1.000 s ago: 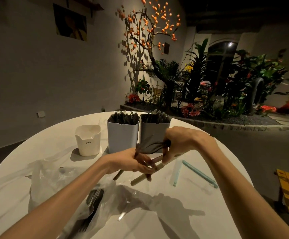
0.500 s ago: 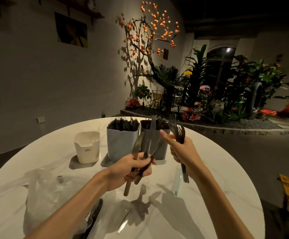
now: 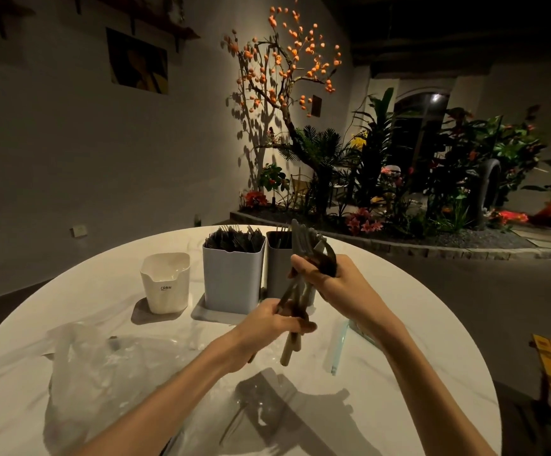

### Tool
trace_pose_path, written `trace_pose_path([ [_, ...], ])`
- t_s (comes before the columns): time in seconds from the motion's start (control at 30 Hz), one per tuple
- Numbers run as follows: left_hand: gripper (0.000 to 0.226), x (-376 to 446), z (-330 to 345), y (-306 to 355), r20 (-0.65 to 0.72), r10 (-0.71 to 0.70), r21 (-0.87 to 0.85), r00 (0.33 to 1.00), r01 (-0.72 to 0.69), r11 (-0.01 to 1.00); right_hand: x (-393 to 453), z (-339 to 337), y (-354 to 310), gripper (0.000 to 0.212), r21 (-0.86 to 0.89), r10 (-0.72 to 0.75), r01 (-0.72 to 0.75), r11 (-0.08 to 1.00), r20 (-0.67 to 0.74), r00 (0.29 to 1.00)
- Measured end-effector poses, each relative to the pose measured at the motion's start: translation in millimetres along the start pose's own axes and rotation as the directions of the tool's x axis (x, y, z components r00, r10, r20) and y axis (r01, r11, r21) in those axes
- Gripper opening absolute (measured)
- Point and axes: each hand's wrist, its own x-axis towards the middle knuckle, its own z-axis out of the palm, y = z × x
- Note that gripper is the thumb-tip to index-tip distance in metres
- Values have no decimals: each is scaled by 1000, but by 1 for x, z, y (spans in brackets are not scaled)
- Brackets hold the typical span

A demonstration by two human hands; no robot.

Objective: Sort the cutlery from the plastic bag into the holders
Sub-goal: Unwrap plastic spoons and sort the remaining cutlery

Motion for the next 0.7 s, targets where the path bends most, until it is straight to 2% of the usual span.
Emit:
trace_pose_path([
  [0.1,30,4,11,8,-37,-11,-26,999,10,1000,-3,3,-1,30,-31,-2,3,1000,48,999],
  [0.17,37,6,17,12,-37,-30,-64,999,27,998,-3,2,-3,27,17,5,-6,1000,36,999],
  [0.27,39,8,20,17,-64,-14,-91,998,8,996,-4,-5,-6,33,275,31,-20,961,-36,999],
  [0.33,43,8,22,16,-72,11,-218,997,-26,976,-6,-12,-2,40,455,52,5,891,-112,992],
  [0.4,41,5,25,14,-76,7,-393,997,-36,919,-10,-14,5,42,530,103,-8,848,-150,983],
  [0.47,44,0,34,8,-90,10,-477,996,-52,877,-17,-8,14,51,572,161,-57,818,-133,978],
  [0.53,51,-5,47,-2,-121,46,-472,992,-99,876,-28,5,28,57,579,193,-84,811,-129,973],
  [0.7,55,-18,67,-28,-176,141,-287,974,-188,939,-61,41,65,48,501,267,-158,851,-153,952],
])
